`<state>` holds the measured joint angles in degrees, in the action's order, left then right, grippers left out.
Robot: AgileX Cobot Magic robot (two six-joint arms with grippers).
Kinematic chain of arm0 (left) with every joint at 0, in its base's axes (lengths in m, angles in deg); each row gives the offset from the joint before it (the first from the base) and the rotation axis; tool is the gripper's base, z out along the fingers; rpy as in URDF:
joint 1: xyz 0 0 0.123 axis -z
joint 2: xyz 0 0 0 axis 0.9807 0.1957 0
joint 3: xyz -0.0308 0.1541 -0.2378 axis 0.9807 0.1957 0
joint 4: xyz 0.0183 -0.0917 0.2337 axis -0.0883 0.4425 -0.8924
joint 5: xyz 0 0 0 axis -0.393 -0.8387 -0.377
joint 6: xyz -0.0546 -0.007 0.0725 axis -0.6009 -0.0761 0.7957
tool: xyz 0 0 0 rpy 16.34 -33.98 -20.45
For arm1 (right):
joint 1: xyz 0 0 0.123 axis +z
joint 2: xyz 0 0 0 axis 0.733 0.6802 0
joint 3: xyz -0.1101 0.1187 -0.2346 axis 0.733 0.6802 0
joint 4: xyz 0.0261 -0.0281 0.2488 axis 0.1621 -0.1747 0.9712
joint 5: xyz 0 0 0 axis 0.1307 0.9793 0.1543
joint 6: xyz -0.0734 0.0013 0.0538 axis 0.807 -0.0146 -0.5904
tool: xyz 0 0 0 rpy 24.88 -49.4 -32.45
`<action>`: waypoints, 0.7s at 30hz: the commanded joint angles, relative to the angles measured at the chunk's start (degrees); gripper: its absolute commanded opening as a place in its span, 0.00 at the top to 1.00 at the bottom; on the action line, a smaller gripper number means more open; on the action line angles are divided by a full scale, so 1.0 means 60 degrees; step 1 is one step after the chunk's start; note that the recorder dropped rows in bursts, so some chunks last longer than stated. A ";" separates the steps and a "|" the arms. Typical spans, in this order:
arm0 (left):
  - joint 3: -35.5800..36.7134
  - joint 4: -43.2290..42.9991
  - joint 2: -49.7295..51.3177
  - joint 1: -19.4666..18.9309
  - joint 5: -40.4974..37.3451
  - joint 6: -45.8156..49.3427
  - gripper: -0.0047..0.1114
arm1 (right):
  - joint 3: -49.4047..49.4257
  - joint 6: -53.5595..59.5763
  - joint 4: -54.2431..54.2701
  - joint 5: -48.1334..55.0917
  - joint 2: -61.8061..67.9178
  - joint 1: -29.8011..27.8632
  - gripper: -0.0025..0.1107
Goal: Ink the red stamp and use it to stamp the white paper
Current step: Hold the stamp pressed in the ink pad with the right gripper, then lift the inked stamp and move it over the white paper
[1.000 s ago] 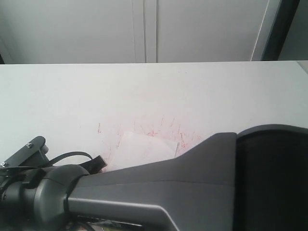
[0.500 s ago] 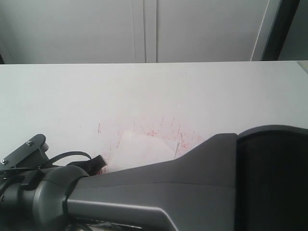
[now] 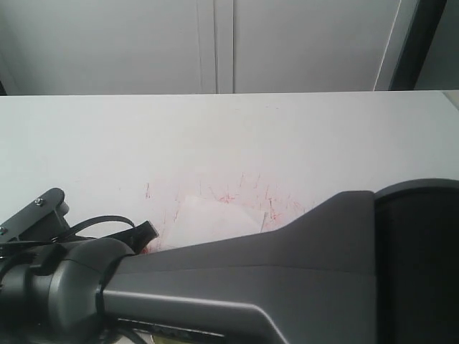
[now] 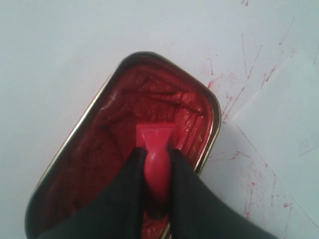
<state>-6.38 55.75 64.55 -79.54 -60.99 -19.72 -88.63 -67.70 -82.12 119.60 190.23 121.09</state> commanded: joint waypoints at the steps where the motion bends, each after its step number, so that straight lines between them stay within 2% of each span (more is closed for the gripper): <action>1: 0.0040 -0.0002 -0.0037 -0.0013 0.0003 -0.0024 0.96 | 0.0019 -0.0067 -0.0074 0.0089 -0.0059 0.0037 0.98; 12: 0.0040 -0.0002 -0.0037 -0.0013 0.0003 -0.0024 0.96 | 0.0019 0.0005 0.0040 0.0077 -0.0449 -0.0004 0.98; 21: 0.0040 -0.0002 -0.0037 -0.0013 0.0003 -0.0024 0.96 | 0.0019 0.1341 0.1907 -0.0801 -0.1094 -0.0799 0.98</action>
<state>-6.38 55.75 64.55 -79.54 -60.99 -19.72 -88.63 -63.24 -74.05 115.64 185.23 118.14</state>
